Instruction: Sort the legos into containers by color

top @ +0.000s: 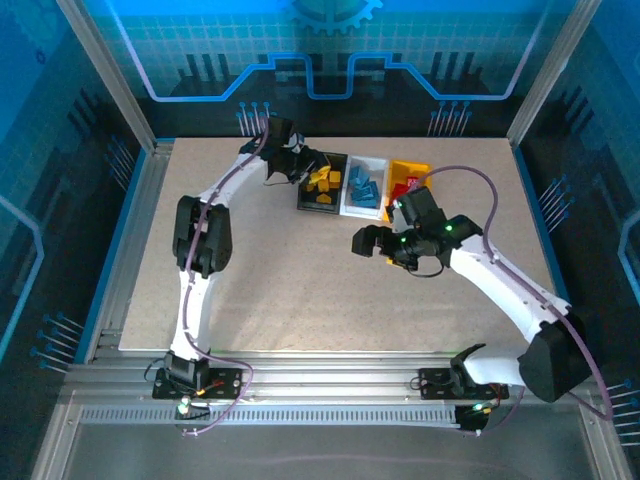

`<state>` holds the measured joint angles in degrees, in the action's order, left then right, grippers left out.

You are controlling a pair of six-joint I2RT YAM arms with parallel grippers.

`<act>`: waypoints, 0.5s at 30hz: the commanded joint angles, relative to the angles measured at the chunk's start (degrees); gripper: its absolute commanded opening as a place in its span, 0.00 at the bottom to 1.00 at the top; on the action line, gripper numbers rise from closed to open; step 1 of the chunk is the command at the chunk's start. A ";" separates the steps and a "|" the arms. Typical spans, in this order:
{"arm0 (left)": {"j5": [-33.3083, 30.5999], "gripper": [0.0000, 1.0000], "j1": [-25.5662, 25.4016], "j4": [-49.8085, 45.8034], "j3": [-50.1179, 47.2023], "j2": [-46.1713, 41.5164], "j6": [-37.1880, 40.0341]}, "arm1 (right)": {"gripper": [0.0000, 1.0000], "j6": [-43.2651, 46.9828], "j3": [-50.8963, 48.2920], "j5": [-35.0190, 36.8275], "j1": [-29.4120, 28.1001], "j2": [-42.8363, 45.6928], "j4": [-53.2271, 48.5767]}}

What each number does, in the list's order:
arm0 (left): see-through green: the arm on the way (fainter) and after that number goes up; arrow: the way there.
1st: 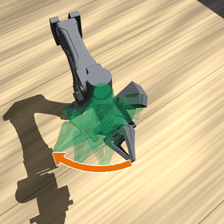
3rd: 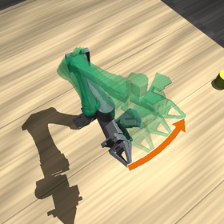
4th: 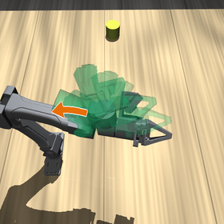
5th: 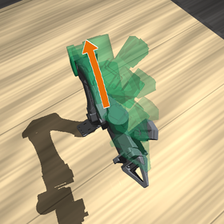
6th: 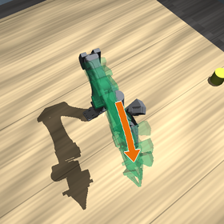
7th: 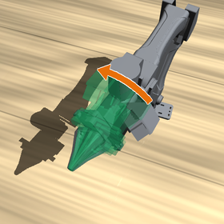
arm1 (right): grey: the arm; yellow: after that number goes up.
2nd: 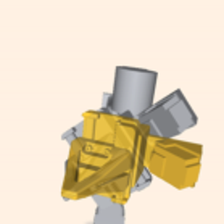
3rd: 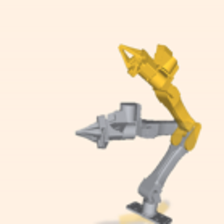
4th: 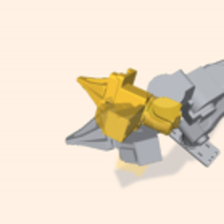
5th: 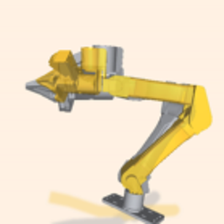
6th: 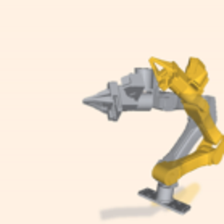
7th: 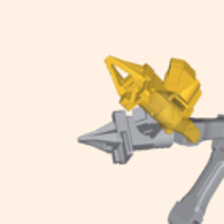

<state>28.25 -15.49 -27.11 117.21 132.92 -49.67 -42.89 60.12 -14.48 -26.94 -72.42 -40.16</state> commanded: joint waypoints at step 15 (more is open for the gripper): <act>-0.10 0.66 0.57 -8.91 4.26 -4.62 5.18 | 1.00 1.45 3.68 0.48 1.61 -1.98 -1.51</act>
<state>28.21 -15.40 -33.39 121.69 133.49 -46.22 -43.24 60.82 -13.56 -26.00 -72.97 -40.93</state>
